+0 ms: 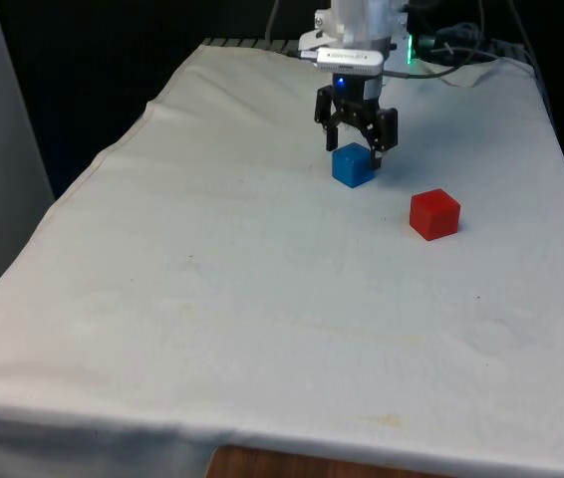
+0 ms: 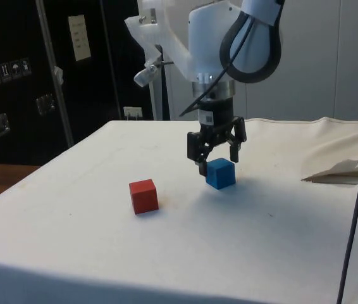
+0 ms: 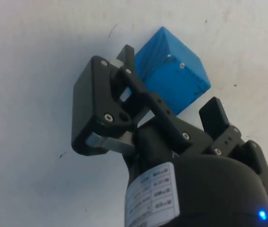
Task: Stack the two cubes.
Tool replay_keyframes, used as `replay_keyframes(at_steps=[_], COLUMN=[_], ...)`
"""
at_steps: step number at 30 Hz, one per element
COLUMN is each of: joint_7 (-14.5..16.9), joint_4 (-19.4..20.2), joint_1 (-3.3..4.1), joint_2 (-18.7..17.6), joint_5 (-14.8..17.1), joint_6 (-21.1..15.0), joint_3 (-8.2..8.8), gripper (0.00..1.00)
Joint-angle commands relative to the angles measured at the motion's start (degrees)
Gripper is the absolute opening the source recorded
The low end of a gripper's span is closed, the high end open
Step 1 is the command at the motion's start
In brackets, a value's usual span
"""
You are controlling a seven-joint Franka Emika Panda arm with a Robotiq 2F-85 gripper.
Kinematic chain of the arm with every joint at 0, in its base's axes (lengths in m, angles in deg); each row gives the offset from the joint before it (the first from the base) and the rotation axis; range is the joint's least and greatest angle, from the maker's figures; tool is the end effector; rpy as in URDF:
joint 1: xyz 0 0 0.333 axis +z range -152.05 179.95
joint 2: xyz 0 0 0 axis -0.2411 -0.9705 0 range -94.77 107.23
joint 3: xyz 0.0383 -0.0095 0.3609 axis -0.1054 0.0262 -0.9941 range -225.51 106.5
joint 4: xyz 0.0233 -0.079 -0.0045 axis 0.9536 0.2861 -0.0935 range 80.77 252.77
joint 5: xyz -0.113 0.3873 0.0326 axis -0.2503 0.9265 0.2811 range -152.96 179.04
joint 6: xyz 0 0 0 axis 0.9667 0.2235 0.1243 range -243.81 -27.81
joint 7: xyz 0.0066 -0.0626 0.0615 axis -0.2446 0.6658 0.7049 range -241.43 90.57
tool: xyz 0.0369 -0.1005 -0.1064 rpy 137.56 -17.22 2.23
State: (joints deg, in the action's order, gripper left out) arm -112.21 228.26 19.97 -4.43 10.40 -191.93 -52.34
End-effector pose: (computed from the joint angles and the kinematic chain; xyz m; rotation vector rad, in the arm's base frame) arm 0.4389 -0.0094 0.1739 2.9656 -0.9429 0.0438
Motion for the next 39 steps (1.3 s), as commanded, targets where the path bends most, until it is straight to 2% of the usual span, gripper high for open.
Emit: replay_keyframes(at_steps=[1, 3, 4, 5, 6, 7, 8, 9, 10, 17, 18, 20, 25, 26, 27, 34, 35, 36, 39], joint_7=[-1.0, -1.3, -1.5, -1.6, -1.7, -1.9, -1.1, -1.9, -2.1, -2.2, -1.5, -2.2, -1.3, -1.5, -1.0, 0.3, -0.6, 0.7, 1.3], joint_4=[-0.1, -0.1, -0.1, -0.1, -0.1, -0.1, -0.1, -0.1, -0.1, -0.1, -0.1, -0.1, 0.1, -0.2, 0.0, -0.3, -0.5, -0.6, -1.2], joint_1=[0.29, 0.29, 0.29, 0.29, 0.29, 0.29, 0.00, 0.29, 0.29, 0.29, 0.00, 0.23, -0.11, 0.00, -0.23, -0.34, 0.00, -0.34, -0.34], joint_2=[-0.5, -0.7, -0.9, -0.9, -1.0, -1.0, -0.7, -1.1, -1.1, -1.1, -0.7, -1.1, 0.5, 0.2, 1.0, 2.0, 1.7, 2.2, 2.2], joint_5=[-0.7, -0.7, -0.7, -0.7, -0.7, -0.7, 0.0, -0.7, -0.7, -0.7, 0.0, -0.6, 0.5, 0.0, 0.9, 1.5, 0.0, 1.6, 1.7], joint_6=[-0.9, -1.1, -1.3, -1.3, -1.4, -1.4, -0.7, -1.4, -1.5, -1.5, -0.7, -1.5, -0.5, -0.6, -0.2, 0.5, 0.0, 0.6, 0.9], joint_3=[0.57, 0.63, 0.63, 0.63, 0.63, 0.63, 0.06, 0.63, 0.63, 0.63, 0.11, 0.57, -0.17, 0.11, -0.34, -0.74, 0.11, -0.74, -0.80], gripper=[0.99, 0.83, 0.72, 0.55, 0.43, 0.21, 0.11, 0.11, 0.03, 0.03, 0.03, 0.03, 0.03, 0.03, 0.03, 0.03, 0.03, 0.03, 0.03])
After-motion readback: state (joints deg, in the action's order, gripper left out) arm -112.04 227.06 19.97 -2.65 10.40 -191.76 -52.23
